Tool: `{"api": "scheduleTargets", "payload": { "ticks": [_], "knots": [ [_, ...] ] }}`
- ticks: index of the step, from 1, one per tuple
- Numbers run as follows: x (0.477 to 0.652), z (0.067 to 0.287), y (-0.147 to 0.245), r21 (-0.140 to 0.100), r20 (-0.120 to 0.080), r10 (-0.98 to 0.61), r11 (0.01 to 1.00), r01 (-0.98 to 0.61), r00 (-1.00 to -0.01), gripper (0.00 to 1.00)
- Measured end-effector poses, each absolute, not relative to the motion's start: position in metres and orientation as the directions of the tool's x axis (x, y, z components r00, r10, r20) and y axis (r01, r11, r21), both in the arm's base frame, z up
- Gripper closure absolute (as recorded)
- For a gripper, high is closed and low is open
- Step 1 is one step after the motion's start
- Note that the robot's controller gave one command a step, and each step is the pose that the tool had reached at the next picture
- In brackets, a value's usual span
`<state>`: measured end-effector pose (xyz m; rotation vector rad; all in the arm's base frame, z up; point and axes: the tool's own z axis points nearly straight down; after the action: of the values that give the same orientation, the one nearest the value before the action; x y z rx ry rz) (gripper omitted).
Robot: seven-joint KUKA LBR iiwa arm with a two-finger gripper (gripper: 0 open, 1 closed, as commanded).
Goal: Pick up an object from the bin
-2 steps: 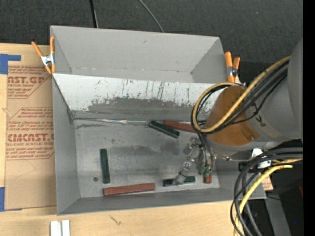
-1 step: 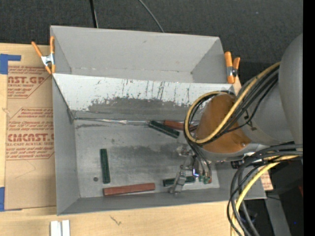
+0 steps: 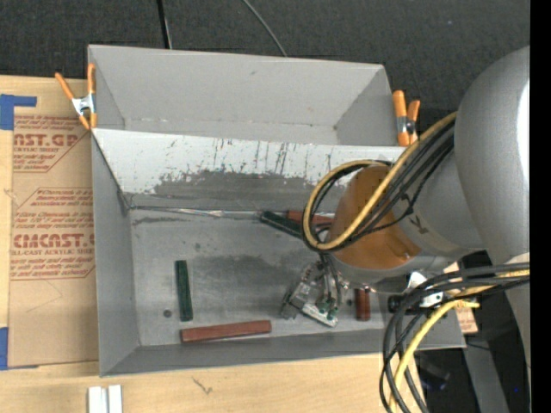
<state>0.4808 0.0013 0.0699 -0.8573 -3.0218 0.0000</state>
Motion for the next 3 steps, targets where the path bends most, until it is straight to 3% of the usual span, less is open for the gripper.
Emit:
{"api": "scheduleTargets", "payload": {
  "ticks": [3],
  "knots": [
    [0.4800,0.0747,0.0014,-0.001,0.002,0.525,0.851,0.525,-0.851,1.00]
  ]
}}
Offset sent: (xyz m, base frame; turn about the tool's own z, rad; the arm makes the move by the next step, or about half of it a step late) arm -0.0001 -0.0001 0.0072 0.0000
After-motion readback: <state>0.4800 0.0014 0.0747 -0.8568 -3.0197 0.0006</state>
